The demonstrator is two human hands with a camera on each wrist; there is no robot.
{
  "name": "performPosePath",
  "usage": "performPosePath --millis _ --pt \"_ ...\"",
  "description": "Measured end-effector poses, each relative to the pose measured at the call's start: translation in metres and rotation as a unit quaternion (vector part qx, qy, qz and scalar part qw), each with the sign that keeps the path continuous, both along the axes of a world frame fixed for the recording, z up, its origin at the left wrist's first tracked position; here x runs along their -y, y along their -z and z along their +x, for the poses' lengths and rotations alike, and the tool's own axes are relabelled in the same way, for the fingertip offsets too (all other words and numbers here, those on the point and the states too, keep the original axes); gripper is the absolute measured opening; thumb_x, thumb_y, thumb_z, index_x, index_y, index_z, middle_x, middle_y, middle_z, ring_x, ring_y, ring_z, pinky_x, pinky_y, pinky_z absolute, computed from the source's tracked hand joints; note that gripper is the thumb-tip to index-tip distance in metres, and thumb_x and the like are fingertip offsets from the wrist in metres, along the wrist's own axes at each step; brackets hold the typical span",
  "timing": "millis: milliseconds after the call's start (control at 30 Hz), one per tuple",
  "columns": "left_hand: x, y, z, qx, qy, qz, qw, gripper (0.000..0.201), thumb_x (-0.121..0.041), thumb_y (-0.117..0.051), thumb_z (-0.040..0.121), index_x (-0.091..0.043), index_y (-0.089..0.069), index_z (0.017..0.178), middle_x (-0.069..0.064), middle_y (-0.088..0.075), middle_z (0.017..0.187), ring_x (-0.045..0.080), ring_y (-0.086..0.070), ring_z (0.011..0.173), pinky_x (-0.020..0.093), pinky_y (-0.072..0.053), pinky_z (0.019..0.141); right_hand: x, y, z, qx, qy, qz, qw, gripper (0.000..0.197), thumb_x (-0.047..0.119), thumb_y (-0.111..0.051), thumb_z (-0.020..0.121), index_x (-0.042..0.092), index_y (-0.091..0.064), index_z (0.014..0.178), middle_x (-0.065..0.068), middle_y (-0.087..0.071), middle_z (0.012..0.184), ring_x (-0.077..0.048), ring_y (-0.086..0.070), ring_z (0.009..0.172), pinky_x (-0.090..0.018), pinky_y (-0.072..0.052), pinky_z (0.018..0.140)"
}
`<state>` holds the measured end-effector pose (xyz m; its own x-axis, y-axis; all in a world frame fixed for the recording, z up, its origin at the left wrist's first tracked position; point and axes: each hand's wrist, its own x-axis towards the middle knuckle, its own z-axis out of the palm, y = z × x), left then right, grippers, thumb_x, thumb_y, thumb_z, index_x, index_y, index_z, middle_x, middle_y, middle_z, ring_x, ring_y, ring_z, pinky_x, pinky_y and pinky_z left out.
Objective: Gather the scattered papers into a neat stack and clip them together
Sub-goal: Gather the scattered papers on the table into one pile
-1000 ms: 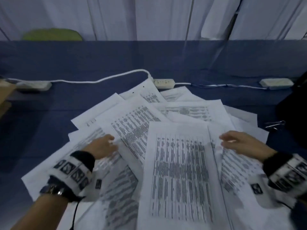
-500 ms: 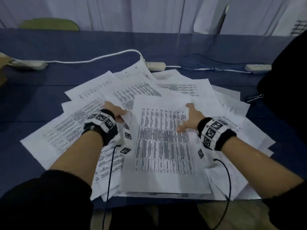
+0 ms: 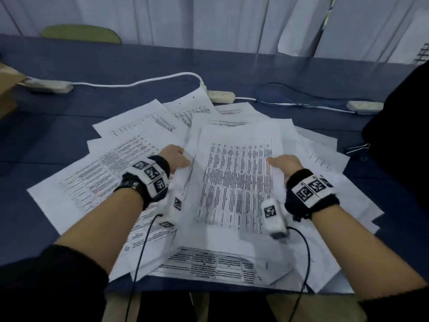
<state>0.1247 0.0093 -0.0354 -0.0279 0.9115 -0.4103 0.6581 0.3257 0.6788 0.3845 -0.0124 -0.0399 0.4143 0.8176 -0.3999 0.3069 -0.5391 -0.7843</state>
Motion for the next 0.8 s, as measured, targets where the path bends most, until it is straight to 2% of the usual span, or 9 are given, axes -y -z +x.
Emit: performPosePath --millis 67,133,267,367,400,467,567,667,800 --pt "0.002 -0.002 0.016 -0.009 0.003 -0.001 1.000 0.046 -0.009 -0.053 0.089 0.004 -0.043 0.132 0.019 -0.050 0.133 0.033 -0.049 0.122 0.041 -0.045 0.101 -0.006 -0.001 -0.010 -0.007 0.017 0.000 1.000 0.045 0.014 -0.048 0.094 -0.011 -0.041 0.131 -0.020 -0.046 0.139 -0.028 -0.049 0.121 -0.030 -0.044 0.093" --pt "0.002 0.000 0.025 0.015 0.002 -0.021 1.000 0.063 -0.011 -0.055 0.089 -0.001 -0.026 0.144 0.018 -0.038 0.145 0.034 -0.040 0.133 0.042 -0.036 0.110 -0.013 0.008 -0.019 -0.012 0.035 0.012 0.999 0.042 0.010 -0.055 0.089 -0.006 -0.047 0.127 -0.019 -0.051 0.135 -0.030 -0.050 0.123 -0.035 -0.040 0.101" --pt "-0.001 0.003 0.020 0.137 -0.009 -0.012 0.990 0.076 0.006 -0.055 0.085 -0.012 -0.016 0.147 0.018 -0.042 0.143 0.034 -0.048 0.127 0.041 -0.040 0.106 -0.012 0.015 -0.018 -0.043 0.029 0.033 0.998 0.065 -0.003 -0.063 0.081 0.003 -0.031 0.137 -0.016 -0.043 0.140 -0.031 -0.044 0.128 -0.038 -0.035 0.107" --pt "-0.009 -0.007 -0.010 0.198 -0.025 0.032 0.979 0.074 0.014 -0.051 0.084 -0.014 -0.021 0.145 0.013 -0.055 0.129 0.020 -0.066 0.088 0.029 -0.051 0.074 -0.013 0.012 0.006 -0.059 0.028 0.047 0.997 0.083 -0.008 -0.068 0.076 0.010 -0.019 0.141 -0.017 -0.042 0.141 -0.030 -0.044 0.127 -0.037 -0.036 0.108" --pt "-0.012 -0.011 -0.025 0.144 -0.021 0.046 0.988 0.071 0.011 -0.055 0.084 -0.014 -0.026 0.143 0.014 -0.053 0.130 0.020 -0.061 0.082 0.026 -0.047 0.069 -0.014 0.009 0.016 -0.046 0.018 0.044 0.998 0.089 -0.007 -0.069 0.074 0.011 -0.015 0.143 -0.017 -0.040 0.143 -0.029 -0.042 0.129 -0.037 -0.034 0.109" --pt "-0.021 -0.014 -0.062 -0.041 -0.023 0.063 0.997 0.069 -0.005 -0.068 0.080 -0.015 -0.036 0.140 0.017 -0.044 0.141 0.025 -0.053 0.105 0.030 -0.043 0.089 -0.019 0.001 0.039 -0.013 -0.021 0.023 0.999 0.092 -0.008 -0.071 0.073 0.009 -0.016 0.144 -0.018 -0.040 0.143 -0.030 -0.042 0.130 -0.039 -0.034 0.110" --pt "-0.030 -0.008 -0.118 -0.310 0.007 -0.033 0.950 0.101 -0.055 -0.076 0.062 -0.022 -0.026 0.145 0.014 -0.030 0.151 0.033 -0.033 0.137 0.044 -0.028 0.114 -0.035 -0.018 0.063 0.076 -0.119 -0.013 0.990 0.060 -0.009 -0.069 0.073 -0.003 -0.046 0.129 -0.013 -0.054 0.132 -0.027 -0.054 0.117 -0.033 -0.048 0.091" --pt "-0.032 0.008 -0.145 -0.342 0.016 -0.086 0.936 0.157 -0.085 -0.066 0.019 -0.017 -0.011 0.149 0.011 -0.018 0.157 0.031 -0.024 0.143 0.043 -0.025 0.117 -0.051 -0.029 0.069 0.222 -0.171 -0.031 0.959 0.063 0.006 -0.069 0.077 -0.004 -0.043 0.134 -0.016 -0.045 0.142 -0.029 -0.046 0.127 -0.030 -0.041 0.093" --pt "-0.020 0.003 -0.135 -0.348 -0.013 -0.084 0.934 0.141 -0.067 -0.075 0.043 -0.018 0.003 0.150 0.019 -0.008 0.157 0.036 -0.014 0.145 0.046 -0.023 0.116 -0.052 -0.030 0.049 0.320 -0.264 -0.069 0.907 0.070 0.023 -0.058 0.088 0.003 -0.021 0.145 -0.014 -0.020 0.155 -0.026 -0.023 0.142 -0.029 -0.023 0.112"
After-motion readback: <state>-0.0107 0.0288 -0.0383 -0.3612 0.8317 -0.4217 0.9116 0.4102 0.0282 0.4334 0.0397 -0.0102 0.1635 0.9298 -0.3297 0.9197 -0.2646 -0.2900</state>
